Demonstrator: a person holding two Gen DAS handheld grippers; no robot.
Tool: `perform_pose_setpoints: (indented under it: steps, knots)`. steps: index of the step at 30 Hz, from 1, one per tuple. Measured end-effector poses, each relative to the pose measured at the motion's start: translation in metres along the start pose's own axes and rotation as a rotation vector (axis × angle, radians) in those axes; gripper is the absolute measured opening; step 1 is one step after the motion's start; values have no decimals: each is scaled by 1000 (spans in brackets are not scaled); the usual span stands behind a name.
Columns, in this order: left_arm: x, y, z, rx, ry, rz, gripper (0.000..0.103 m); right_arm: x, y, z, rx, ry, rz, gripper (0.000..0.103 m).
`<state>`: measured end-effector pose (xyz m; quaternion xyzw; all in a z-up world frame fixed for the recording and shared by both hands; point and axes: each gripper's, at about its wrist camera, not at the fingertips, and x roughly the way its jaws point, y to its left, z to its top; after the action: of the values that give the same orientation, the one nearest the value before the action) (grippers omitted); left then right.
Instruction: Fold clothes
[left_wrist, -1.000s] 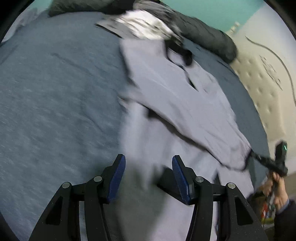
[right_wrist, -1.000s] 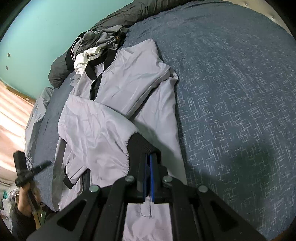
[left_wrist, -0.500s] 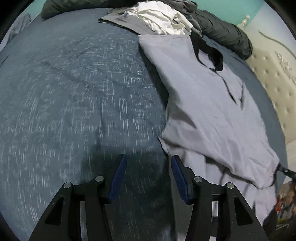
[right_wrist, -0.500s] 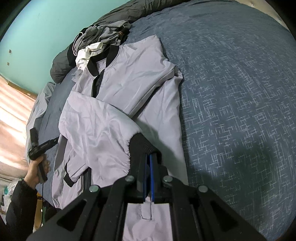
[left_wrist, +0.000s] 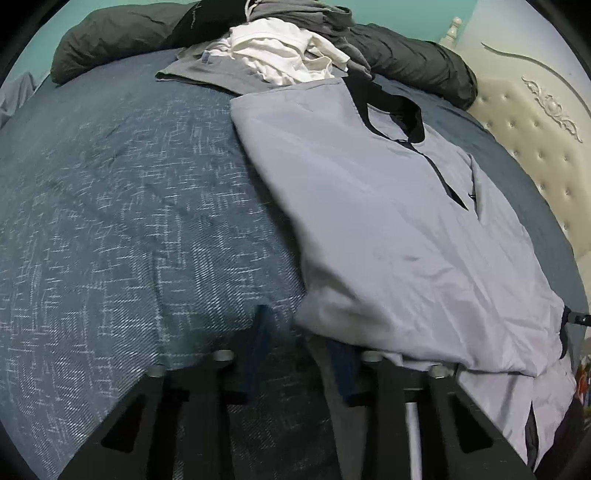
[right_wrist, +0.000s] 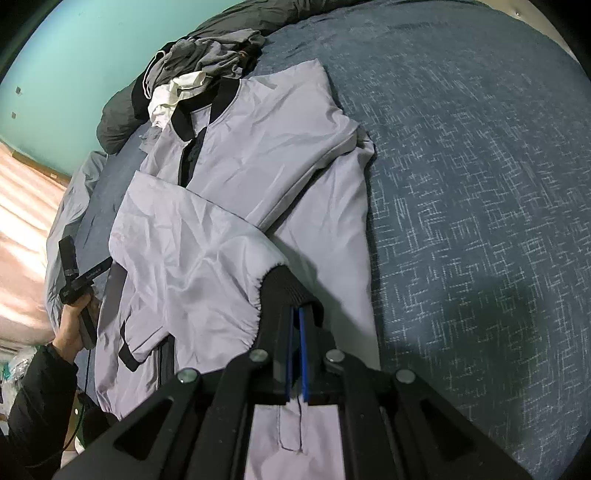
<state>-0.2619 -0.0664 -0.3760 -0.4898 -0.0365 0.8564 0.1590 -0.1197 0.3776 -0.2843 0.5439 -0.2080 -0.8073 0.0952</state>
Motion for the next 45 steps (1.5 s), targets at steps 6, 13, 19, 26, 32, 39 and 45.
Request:
perform_pose_setpoints:
  steps: [6, 13, 19, 26, 32, 39, 45]
  knots:
    - [-22, 0, 5, 50, -31, 56, 9, 0, 8, 0, -7, 9, 11, 3]
    - [-51, 32, 5, 34, -38, 140, 8, 10, 32, -4, -50, 28, 39, 3]
    - [-43, 47, -1, 12, 22, 189, 8, 33, 45, -6, -61, 60, -8, 3]
    - [-51, 54, -13, -38, 61, 184, 11, 31, 33, -8, -33, 64, -14, 3]
    - [-91, 64, -3, -159, -34, 149, 11, 33, 33, -11, -24, 66, -6, 3]
    - [-54, 23, 17, -8, 37, 168, 11, 31, 38, -12, -41, 66, -17, 3]
    - [-15, 30, 14, -36, 109, 188, 10, 29, 38, -16, -55, 82, -11, 3]
